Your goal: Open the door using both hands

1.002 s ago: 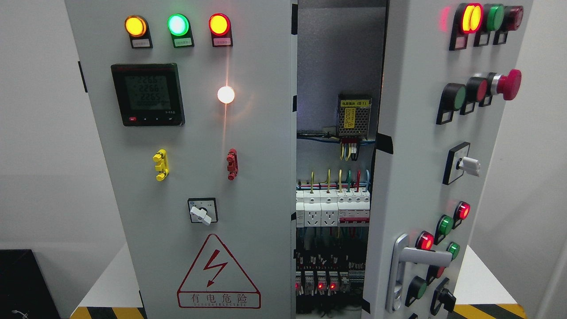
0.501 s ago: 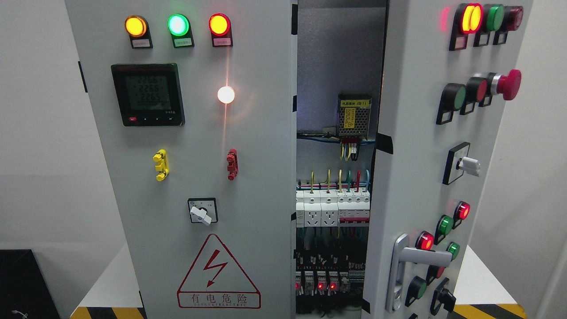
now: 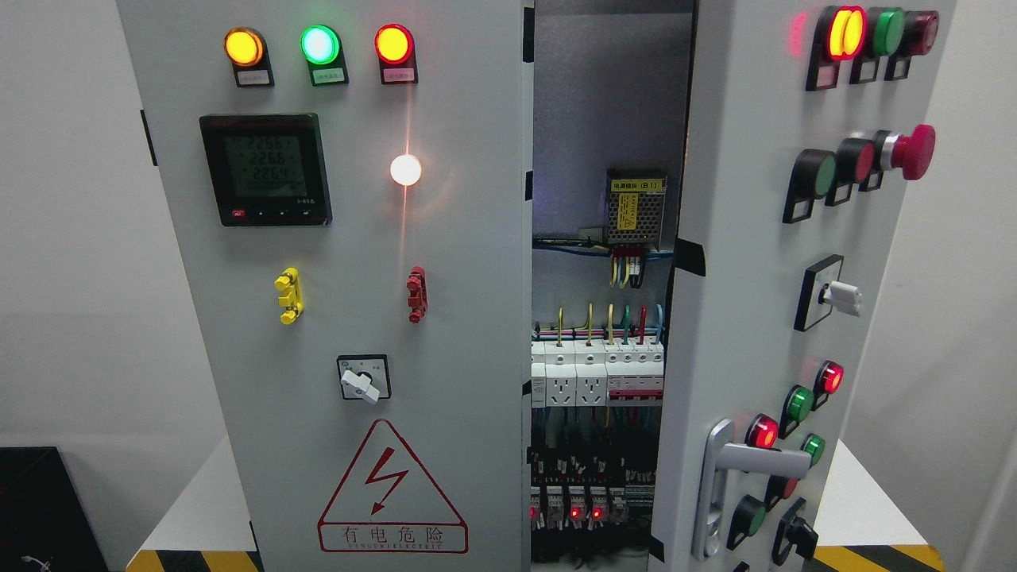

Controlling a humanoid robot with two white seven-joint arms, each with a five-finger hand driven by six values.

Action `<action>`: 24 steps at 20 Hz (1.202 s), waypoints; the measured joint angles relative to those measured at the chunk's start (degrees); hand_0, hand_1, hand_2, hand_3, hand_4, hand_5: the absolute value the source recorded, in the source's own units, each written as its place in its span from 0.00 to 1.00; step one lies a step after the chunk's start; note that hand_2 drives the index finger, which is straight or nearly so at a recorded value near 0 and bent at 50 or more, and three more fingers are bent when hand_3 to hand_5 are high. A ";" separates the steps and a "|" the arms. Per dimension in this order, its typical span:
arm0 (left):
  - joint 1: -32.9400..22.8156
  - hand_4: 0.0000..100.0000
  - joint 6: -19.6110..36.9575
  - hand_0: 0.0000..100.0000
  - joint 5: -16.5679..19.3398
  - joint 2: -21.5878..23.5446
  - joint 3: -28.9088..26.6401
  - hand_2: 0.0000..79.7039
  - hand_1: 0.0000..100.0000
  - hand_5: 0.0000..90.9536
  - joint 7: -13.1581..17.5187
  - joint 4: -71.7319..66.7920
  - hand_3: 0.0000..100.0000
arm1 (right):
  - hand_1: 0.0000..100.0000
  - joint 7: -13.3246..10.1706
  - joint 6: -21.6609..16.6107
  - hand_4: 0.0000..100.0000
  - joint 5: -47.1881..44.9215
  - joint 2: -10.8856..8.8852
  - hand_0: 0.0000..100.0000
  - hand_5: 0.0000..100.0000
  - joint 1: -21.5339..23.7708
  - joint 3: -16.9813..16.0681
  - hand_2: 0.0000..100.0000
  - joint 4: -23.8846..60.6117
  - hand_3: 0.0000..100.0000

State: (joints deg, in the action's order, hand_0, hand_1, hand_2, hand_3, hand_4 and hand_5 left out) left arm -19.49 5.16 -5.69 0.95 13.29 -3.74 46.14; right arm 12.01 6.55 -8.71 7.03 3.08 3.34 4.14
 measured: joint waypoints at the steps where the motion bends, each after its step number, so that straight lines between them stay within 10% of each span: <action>1: -0.51 0.00 -0.03 0.00 -0.68 0.82 0.78 0.00 0.00 0.00 -0.09 3.10 0.00 | 0.00 0.00 0.00 0.00 0.00 0.00 0.19 0.00 0.00 0.00 0.00 0.00 0.00; 24: 6.08 0.00 0.37 0.00 -14.80 22.35 14.75 0.00 0.00 0.00 -0.40 58.93 0.00 | 0.00 0.00 0.00 0.00 0.02 0.00 0.19 0.00 0.00 0.00 0.00 0.00 0.00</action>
State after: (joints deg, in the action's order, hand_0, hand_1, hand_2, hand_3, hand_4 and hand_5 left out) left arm -13.41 5.53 -20.48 23.31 28.04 -4.14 105.07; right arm 12.02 6.55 -8.69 7.03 3.07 3.34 4.14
